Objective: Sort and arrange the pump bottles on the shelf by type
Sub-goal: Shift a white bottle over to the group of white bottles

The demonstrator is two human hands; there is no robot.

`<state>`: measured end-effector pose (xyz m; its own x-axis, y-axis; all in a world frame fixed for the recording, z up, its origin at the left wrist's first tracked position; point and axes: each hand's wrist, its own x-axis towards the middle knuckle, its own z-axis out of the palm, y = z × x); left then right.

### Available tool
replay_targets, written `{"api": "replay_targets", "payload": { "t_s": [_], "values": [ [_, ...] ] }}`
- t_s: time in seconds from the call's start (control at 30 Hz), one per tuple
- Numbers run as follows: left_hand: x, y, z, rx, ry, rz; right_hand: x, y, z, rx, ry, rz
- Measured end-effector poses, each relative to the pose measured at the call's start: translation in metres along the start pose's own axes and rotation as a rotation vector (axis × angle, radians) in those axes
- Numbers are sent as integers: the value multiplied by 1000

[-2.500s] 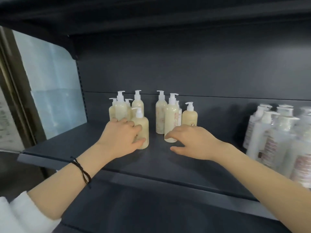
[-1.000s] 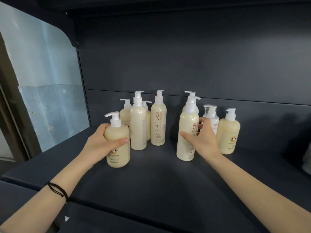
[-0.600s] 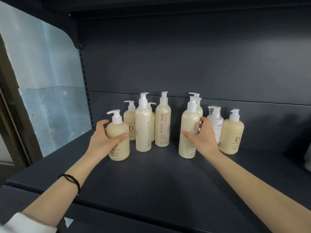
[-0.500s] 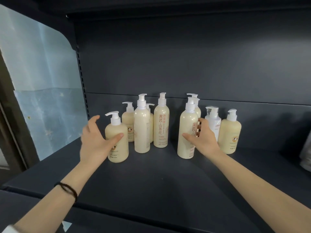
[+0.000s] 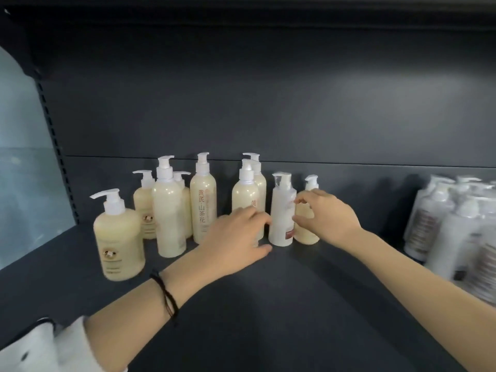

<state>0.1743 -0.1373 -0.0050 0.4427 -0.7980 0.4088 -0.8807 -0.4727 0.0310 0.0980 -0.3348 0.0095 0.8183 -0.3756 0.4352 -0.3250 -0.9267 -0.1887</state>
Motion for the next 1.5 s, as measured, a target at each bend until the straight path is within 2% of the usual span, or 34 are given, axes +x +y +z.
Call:
{"api": "replay_targets", "payload": {
  "t_s": [0.1, 0.13, 0.2, 0.27, 0.37, 0.5, 0.63, 0.73, 0.87, 1.13, 1.27, 1.37, 1.5],
  "values": [
    [38, 36, 15, -614, -203, -259, 34, 13, -21, 59, 86, -43],
    [50, 44, 25, -781, -183, -335, 49, 17, -25, 76, 94, -66],
    [69, 53, 46, -937, -43, -436, 77, 19, -28, 75, 64, -126],
    [80, 54, 65, -961, 90, -537, 96, 18, -26, 61, -26, -163],
    [91, 50, 86, -901, 149, -659, 110, 14, -14, 69, -161, -179],
    [99, 51, 88, -903, 201, -690, 117, 16, -6, 219, -169, -226],
    [101, 51, 87, -865, 239, -652, 116, 21, -16, 235, -200, -275],
    [97, 52, 82, -891, 263, -589, 108, 21, -24, 223, -160, -291],
    [80, 57, 68, -929, 228, -478, 91, 19, -36, 321, -134, -268],
    [17, 71, 37, -1061, 94, -413, 5, 11, -62, 490, -105, -194],
    [-20, 90, 23, -1130, 126, -402, -56, 5, -60, 811, -43, -25],
    [-51, 105, 12, -1214, 190, -430, -111, -2, -50, 1005, -135, 83],
    [-81, 122, 4, -1172, 169, -424, -165, -5, -43, 1121, -202, 120]
  ]
}}
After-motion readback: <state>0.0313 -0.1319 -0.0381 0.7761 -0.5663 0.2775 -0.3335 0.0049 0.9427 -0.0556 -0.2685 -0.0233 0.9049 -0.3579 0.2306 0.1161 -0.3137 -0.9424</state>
